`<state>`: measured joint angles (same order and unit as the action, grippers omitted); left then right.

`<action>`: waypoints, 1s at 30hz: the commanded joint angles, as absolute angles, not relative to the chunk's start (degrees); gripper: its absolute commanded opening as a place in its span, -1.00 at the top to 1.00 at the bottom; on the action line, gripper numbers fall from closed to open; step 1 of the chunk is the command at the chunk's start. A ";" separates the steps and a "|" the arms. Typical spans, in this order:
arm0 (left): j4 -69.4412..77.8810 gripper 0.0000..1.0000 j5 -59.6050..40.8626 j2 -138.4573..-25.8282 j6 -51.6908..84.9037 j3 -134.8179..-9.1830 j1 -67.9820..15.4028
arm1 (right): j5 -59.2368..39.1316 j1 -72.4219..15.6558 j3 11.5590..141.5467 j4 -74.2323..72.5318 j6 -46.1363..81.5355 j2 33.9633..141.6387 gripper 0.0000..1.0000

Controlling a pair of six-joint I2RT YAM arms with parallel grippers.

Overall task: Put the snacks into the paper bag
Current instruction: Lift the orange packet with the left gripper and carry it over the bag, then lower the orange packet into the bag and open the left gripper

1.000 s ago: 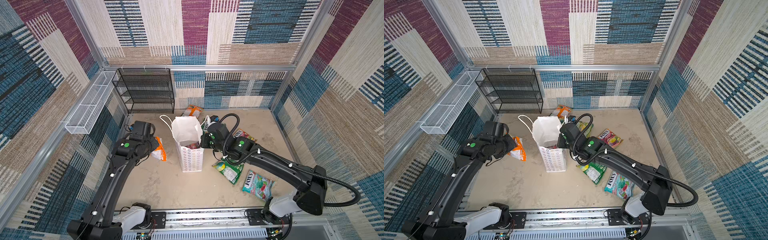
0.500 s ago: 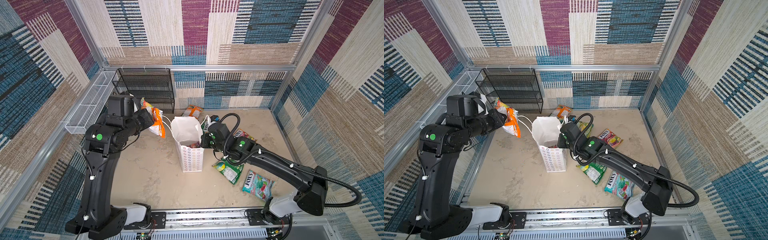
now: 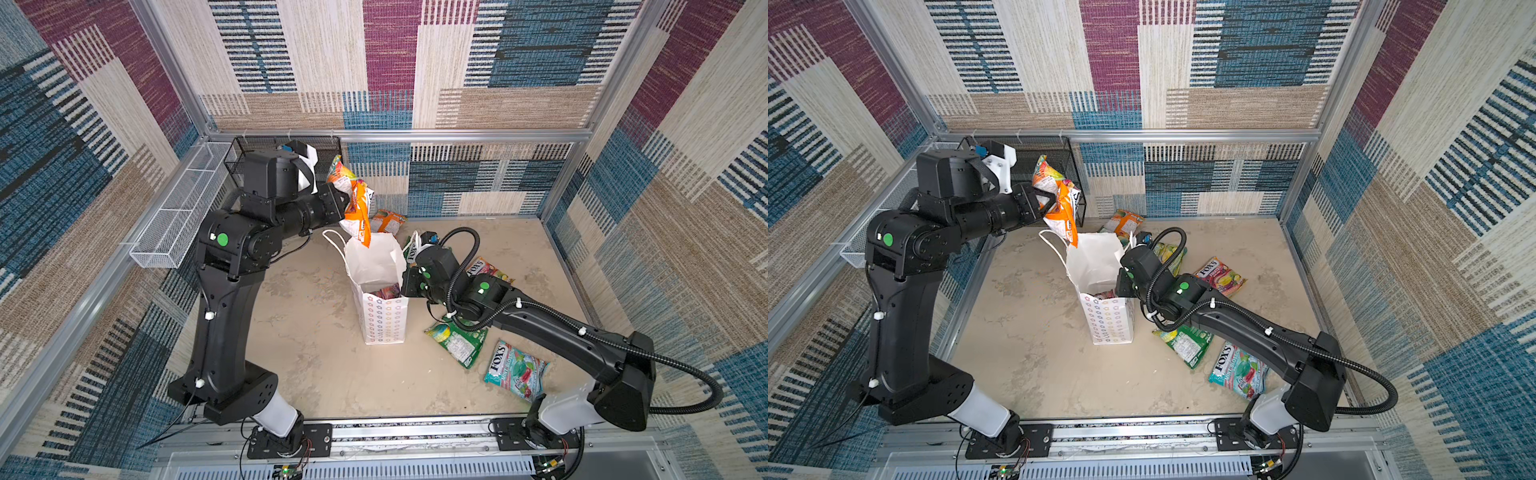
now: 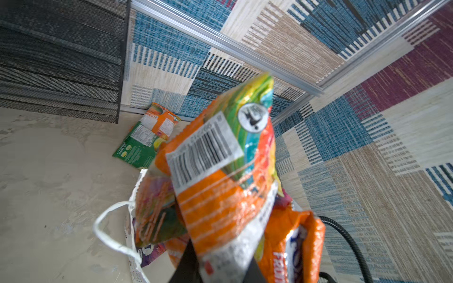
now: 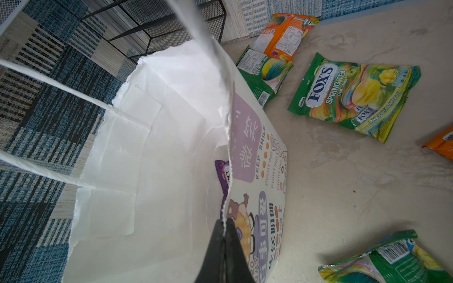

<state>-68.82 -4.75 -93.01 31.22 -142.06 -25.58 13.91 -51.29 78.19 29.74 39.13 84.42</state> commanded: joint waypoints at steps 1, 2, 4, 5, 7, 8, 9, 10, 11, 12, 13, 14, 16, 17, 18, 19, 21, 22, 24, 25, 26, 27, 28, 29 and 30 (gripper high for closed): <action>-67.19 0.77 -2.45 -95.35 28.00 -143.85 -28.11 | 13.77 -51.24 78.05 28.78 39.42 84.37 1.00; -67.18 0.77 -1.96 -96.11 27.67 -143.96 -28.82 | 13.80 -51.24 78.13 28.83 39.38 84.36 1.00; -67.24 0.77 -0.72 -97.65 26.36 -143.88 -30.64 | 13.74 -51.24 78.22 28.91 39.47 84.34 1.00; -67.24 0.77 -0.13 -98.19 25.80 -143.59 -31.45 | 13.88 -51.24 78.22 28.92 39.46 84.29 1.00; -67.63 0.77 1.24 -99.51 24.90 -142.73 -32.44 | 13.93 -51.26 78.21 29.05 39.64 84.37 1.00; -67.81 0.77 1.76 -99.91 24.55 -142.33 -32.75 | 13.93 -51.24 78.22 29.05 39.70 84.33 1.00; -67.92 0.77 2.23 -100.34 24.12 -141.64 -33.10 | 13.97 -51.25 78.30 29.09 39.81 84.41 1.00; -68.17 0.77 2.50 -100.73 23.76 -141.16 -33.37 | 13.89 -51.25 78.31 29.18 39.90 84.44 1.00; -68.37 0.77 2.48 -101.09 23.50 -140.90 -33.61 | 13.85 -51.24 78.31 29.18 39.90 84.46 1.00; -68.69 0.77 2.68 -101.55 23.45 -140.53 -33.87 | 13.88 -51.25 78.31 29.18 39.99 84.39 1.00; -69.08 0.78 3.02 -101.81 23.47 -140.05 -34.13 | 13.84 -51.24 78.31 29.27 40.09 84.30 1.00; -69.45 0.78 3.44 -101.89 23.47 -139.53 -34.41 | 13.94 -51.24 78.22 29.27 40.07 84.21 1.00; -70.01 0.79 4.96 -101.45 23.38 -137.16 -35.22 | 14.21 -51.26 78.00 29.31 40.17 83.79 1.00; -70.10 0.79 5.41 -100.88 23.33 -135.42 -35.57 | 14.31 -51.28 77.88 29.35 40.17 83.68 1.00; -69.97 0.79 6.25 -100.05 23.38 -133.06 -35.99 | 14.49 -51.24 77.72 29.31 40.17 83.50 1.00; -69.96 0.79 6.93 -99.26 23.53 -131.04 -36.25 | 14.65 -51.24 77.48 29.19 40.19 83.26 1.00; -69.89 0.79 7.09 -97.81 23.47 -126.59 -36.41 | 14.92 -51.29 77.35 29.01 40.01 83.01 1.00; -69.79 0.79 7.05 -97.20 23.47 -124.65 -36.56 | 14.96 -51.24 77.31 28.93 39.88 82.95 1.00; -69.07 0.79 6.32 -96.06 23.13 -120.89 -36.54 | 15.07 -51.24 76.92 28.44 39.55 82.54 1.00; -68.76 0.79 5.81 -95.64 22.95 -119.25 -36.56 | 15.16 -51.27 76.74 28.24 39.48 82.29 1.00; -68.48 0.79 5.16 -95.23 22.75 -117.45 -36.56 | 15.24 -51.24 76.56 28.08 39.38 82.11 1.00; -68.14 0.79 4.53 -94.89 22.59 -115.96 -36.56 | 15.11 -51.24 76.42 27.91 39.45 81.93 1.00; -68.04 0.79 4.03 -94.54 22.49 -114.69 -36.56 | 14.90 -51.25 76.32 27.79 39.38 81.91 1.00; -67.61 0.79 3.41 -94.11 22.22 -113.26 -36.56 | 14.69 -51.24 76.25 27.70 39.38 81.83 1.00; -67.03 0.79 2.96 -93.75 21.90 -111.97 -36.56 | 14.55 -51.24 76.09 27.66 39.39 81.99 1.00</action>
